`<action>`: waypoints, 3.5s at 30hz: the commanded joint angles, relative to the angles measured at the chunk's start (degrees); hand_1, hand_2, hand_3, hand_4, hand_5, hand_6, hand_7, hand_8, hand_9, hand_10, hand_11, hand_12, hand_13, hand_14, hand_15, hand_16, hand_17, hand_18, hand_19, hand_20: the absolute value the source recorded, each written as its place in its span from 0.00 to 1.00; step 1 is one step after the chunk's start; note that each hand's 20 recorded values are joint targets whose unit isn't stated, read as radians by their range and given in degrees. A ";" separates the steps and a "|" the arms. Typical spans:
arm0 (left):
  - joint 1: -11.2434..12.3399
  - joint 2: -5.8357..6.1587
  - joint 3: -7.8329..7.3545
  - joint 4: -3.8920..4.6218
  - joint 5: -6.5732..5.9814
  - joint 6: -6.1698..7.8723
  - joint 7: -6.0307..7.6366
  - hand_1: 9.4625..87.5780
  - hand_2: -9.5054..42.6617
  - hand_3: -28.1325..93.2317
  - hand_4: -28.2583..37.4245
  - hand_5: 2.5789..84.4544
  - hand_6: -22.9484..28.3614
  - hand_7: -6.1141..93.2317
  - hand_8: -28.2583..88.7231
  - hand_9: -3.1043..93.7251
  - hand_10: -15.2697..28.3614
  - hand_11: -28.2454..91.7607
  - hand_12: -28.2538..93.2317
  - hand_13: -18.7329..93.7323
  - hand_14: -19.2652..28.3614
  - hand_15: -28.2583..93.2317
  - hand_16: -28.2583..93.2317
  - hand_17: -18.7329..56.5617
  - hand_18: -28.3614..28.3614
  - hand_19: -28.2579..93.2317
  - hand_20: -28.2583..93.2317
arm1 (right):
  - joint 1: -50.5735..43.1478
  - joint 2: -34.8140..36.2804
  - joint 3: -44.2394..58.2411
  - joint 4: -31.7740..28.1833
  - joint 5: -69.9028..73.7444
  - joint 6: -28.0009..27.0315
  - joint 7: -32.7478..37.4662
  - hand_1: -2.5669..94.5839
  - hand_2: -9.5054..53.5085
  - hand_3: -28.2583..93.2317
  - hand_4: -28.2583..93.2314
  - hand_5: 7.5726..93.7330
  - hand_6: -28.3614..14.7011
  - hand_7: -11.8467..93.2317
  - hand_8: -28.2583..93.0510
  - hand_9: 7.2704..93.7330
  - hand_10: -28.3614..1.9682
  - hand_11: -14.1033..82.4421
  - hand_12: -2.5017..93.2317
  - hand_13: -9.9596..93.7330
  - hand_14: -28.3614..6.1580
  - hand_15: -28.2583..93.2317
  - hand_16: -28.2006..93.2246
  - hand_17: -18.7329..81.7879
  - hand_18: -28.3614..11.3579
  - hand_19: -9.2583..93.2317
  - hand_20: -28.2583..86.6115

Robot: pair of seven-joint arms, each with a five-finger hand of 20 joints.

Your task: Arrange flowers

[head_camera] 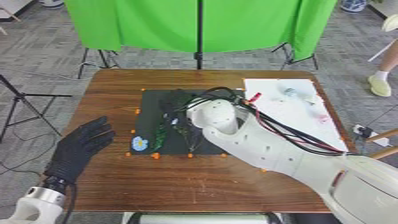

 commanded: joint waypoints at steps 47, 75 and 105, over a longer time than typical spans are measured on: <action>-4.38 2.19 3.20 2.18 0.28 -1.25 -1.14 0.19 0.22 0.80 0.03 0.42 0.54 0.25 0.17 0.36 0.64 0.43 0.37 0.38 0.73 0.53 0.23 0.13 0.87 0.64 0.30 | 6.83 -5.99 -12.17 7.92 1.70 21.39 8.05 0.56 0.01 0.86 0.00 0.64 0.74 0.64 0.20 0.94 0.87 0.30 0.49 0.86 0.79 0.74 0.46 0.55 0.34 0.87 0.58; 1.00 -1.49 0.44 0.43 0.25 -0.48 -0.16 0.19 0.22 0.81 0.03 0.42 0.54 0.25 0.17 0.36 0.65 0.43 0.38 0.38 0.73 0.53 0.23 0.13 0.87 0.64 0.30 | -1.11 5.97 6.62 -7.54 1.66 17.65 4.59 0.29 0.13 0.92 0.00 0.45 0.64 0.51 0.06 0.58 0.62 0.53 0.28 0.67 0.63 0.79 0.42 0.47 0.28 0.85 0.60; 2.81 -4.02 -0.35 -0.37 0.10 -0.34 -2.51 0.19 0.22 0.81 0.03 0.43 0.54 0.25 0.17 0.37 0.65 0.43 0.37 0.38 0.73 0.53 0.23 0.13 0.87 0.64 0.30 | -57.90 44.76 61.65 -28.85 6.16 8.47 14.63 0.27 0.00 0.93 0.00 0.17 0.55 0.35 0.13 0.20 0.53 0.26 0.29 0.32 0.51 0.31 0.51 0.25 0.23 0.57 0.42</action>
